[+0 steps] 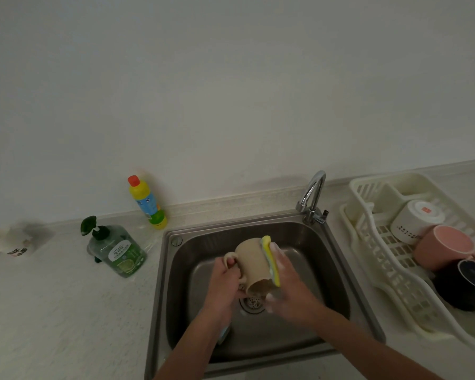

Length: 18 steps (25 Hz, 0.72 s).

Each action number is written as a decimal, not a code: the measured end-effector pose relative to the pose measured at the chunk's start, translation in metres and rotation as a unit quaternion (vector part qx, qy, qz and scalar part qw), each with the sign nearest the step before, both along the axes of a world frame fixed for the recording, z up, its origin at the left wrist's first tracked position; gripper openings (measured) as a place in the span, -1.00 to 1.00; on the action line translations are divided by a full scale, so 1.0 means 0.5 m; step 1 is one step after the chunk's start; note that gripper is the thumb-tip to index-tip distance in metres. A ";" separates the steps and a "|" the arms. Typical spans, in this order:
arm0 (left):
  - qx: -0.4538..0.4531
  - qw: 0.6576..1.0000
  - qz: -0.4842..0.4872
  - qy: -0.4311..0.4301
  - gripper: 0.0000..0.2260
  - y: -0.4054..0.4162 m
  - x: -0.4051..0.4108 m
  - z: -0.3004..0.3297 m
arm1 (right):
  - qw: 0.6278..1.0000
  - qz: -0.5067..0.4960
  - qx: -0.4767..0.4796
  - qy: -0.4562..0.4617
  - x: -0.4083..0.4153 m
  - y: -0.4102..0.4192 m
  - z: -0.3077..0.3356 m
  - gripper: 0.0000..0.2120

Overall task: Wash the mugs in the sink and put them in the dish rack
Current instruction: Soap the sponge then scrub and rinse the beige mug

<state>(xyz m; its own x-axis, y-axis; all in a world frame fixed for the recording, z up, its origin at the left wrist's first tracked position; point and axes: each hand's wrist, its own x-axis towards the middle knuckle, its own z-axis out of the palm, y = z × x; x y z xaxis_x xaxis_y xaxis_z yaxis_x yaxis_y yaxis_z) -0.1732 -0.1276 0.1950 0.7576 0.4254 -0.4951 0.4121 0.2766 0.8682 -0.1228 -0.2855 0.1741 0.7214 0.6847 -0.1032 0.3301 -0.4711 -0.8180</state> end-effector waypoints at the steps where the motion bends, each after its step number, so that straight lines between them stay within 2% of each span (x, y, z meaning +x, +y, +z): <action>1: 0.025 1.000 0.000 0.004 -0.87 -0.001 0.003 -0.002 | 0.998 0.022 -0.009 -0.061 -0.016 0.002 -0.003 0.01; 3: 0.086 0.996 -0.025 0.005 -0.92 -0.007 0.007 -0.010 | 0.978 0.055 -0.066 -0.192 -0.026 0.010 -0.011 -0.05; 5: 0.119 0.991 -0.060 0.006 -0.94 -0.014 0.002 -0.013 | 0.960 0.066 -0.118 -0.246 -0.007 0.019 -0.013 -0.08; 7: 0.112 0.992 -0.064 0.006 -0.93 -0.009 -0.003 -0.015 | 0.978 0.045 -0.089 -0.182 0.015 0.023 -0.015 -0.04; 10: 0.072 0.997 -0.041 0.007 -0.91 0.003 -0.003 -0.006 | 0.999 -0.026 0.008 0.038 0.025 0.003 -0.023 0.11; 11: 0.065 0.998 -0.025 0.006 -0.90 0.008 0.000 -0.001 | 0.998 -0.023 0.024 0.060 0.011 -0.001 -0.021 0.09; 13: 0.080 0.997 -0.009 0.001 -0.90 0.019 0.007 0.000 | 1.000 0.009 0.021 -0.021 -0.024 0.002 -0.020 0.03; 16: 0.126 0.991 -0.046 -0.007 -0.94 0.014 0.011 -0.006 | 0.973 0.052 -0.043 -0.220 -0.034 0.020 -0.009 -0.05; 17: 0.131 0.989 -0.064 -0.004 -0.94 0.009 0.008 -0.011 | 0.967 0.054 -0.058 -0.244 -0.024 0.026 -0.002 -0.07; 18: 0.130 0.989 -0.075 -0.002 -0.94 0.005 0.005 -0.015 | 0.970 0.050 -0.070 -0.226 -0.014 0.029 0.006 -0.07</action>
